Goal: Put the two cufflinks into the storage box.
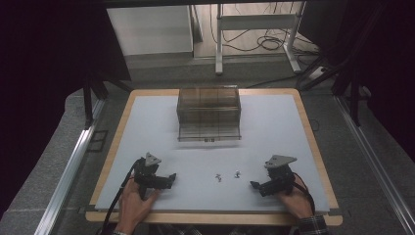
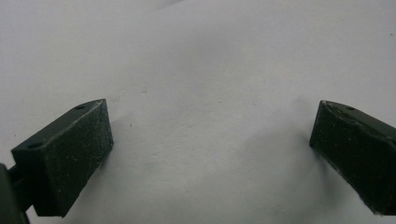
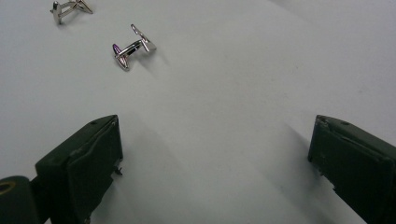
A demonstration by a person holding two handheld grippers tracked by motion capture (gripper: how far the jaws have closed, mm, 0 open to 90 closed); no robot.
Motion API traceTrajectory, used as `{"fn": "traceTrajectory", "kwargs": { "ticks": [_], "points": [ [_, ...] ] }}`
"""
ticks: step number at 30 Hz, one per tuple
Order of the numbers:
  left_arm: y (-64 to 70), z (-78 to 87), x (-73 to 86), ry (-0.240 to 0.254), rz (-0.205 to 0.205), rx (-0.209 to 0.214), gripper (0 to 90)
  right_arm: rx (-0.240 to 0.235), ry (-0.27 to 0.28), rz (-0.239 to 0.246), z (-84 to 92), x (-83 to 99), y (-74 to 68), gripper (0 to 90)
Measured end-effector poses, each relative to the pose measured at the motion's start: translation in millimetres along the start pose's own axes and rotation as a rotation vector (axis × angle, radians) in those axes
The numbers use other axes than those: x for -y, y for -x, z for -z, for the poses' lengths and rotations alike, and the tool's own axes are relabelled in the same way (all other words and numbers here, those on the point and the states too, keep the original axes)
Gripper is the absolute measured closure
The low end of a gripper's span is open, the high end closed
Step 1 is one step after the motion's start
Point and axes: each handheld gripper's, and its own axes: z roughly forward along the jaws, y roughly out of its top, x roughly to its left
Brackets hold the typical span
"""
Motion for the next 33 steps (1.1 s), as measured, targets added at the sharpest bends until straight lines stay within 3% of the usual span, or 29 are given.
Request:
{"fn": "traceTrajectory", "kwargs": {
  "ticks": [33],
  "points": [
    [0.0,0.2,0.1,-0.002,0.001,-0.001,0.0,0.002,-0.003,-0.003,0.3,-0.4,0.0,3.2]
  ]
}}
